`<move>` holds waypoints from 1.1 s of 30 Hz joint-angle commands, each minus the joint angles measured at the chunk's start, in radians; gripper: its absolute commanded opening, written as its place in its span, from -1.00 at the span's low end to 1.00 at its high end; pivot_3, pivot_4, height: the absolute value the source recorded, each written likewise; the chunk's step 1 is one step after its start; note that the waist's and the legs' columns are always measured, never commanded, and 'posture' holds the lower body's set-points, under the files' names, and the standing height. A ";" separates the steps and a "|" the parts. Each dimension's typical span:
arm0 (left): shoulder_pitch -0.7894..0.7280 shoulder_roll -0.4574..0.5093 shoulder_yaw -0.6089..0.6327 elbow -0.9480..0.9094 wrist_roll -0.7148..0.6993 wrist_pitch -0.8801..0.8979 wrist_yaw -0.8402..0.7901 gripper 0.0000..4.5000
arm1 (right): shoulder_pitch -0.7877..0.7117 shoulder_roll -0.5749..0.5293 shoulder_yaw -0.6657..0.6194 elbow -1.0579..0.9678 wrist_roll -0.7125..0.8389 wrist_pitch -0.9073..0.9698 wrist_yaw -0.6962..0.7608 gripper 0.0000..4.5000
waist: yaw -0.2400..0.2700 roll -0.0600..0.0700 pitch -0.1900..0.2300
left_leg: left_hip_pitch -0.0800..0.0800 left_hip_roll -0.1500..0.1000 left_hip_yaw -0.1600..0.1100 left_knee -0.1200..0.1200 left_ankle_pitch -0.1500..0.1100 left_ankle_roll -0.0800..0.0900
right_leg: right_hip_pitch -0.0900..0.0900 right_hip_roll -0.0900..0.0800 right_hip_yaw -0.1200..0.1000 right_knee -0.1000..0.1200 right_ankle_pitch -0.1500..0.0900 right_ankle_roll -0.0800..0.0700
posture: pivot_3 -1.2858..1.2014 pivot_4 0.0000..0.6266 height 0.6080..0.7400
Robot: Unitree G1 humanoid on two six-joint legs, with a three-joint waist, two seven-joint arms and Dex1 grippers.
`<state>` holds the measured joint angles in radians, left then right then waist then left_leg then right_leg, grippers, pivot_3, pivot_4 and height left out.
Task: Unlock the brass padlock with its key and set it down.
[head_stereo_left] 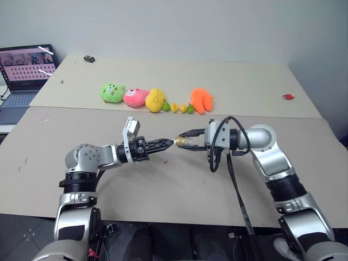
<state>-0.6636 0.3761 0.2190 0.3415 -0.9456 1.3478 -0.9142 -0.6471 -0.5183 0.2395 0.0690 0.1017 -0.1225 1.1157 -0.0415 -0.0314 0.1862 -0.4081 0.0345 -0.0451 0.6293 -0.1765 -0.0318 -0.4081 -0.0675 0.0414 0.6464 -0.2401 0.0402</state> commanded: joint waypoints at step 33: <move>0.121 -0.009 -0.278 -0.046 0.458 -0.914 -0.238 -0.99 | -0.029 0.007 -0.023 -0.028 0.027 -0.013 -0.009 -0.60 | 0.008 0.000 0.000 | -0.001 0.000 0.001 0.000 0.000 0.000 | 0.000 0.000 0.000 -0.001 0.000 -0.001 | 0.03 -0.52 0.73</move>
<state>-0.5254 0.3721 -0.0397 0.2561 -0.5097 0.3343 -1.2219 -0.6463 -0.5279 0.2485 0.1002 0.0892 -0.1175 1.1210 -0.0335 -0.0314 0.1862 -0.4091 0.0346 -0.0442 0.6292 -0.1764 -0.0318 -0.4085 -0.0674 0.0416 0.6454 -0.2398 0.0396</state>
